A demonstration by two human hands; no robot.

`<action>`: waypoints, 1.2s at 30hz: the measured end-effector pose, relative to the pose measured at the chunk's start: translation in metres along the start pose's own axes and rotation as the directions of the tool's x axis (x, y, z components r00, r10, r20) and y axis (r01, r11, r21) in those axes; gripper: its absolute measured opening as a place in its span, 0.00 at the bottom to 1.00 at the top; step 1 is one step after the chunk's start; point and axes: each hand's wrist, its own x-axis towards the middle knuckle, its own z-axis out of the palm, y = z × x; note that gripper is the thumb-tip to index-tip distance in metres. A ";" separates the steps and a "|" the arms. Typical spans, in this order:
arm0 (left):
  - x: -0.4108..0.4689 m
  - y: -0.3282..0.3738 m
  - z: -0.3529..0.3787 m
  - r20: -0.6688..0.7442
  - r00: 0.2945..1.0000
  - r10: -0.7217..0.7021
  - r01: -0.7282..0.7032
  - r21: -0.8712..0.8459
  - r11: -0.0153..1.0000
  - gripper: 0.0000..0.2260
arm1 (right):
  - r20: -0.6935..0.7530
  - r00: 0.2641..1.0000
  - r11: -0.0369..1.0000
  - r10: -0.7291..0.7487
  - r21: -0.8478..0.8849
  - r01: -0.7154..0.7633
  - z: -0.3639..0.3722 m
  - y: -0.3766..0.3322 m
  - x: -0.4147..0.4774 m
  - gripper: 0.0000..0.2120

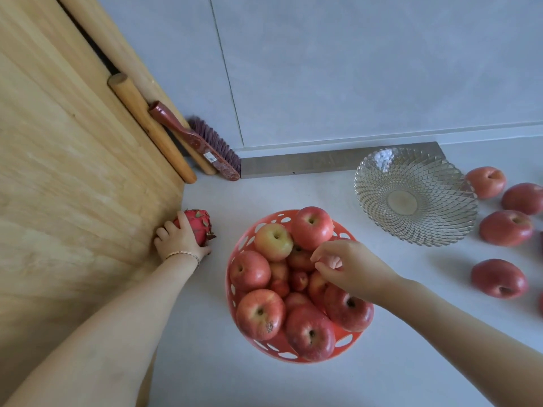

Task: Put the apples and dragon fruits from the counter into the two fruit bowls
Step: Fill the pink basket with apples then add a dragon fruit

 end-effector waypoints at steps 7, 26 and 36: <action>-0.017 0.007 -0.017 0.003 0.999 -0.045 0.044 -0.279 0.959 0.40 | -0.058 0.998 0.995 0.028 0.096 -0.023 -0.002 0.003 -0.007 0.05; -0.158 0.111 -0.074 0.199 0.703 0.682 -0.689 -0.043 0.723 0.38 | -0.183 0.978 0.981 0.103 0.179 -0.070 -0.023 0.019 -0.049 0.07; -0.160 0.097 -0.059 0.048 0.658 0.752 -0.753 -0.001 0.658 0.39 | -0.173 0.978 0.975 0.116 0.207 -0.079 -0.008 0.020 -0.048 0.08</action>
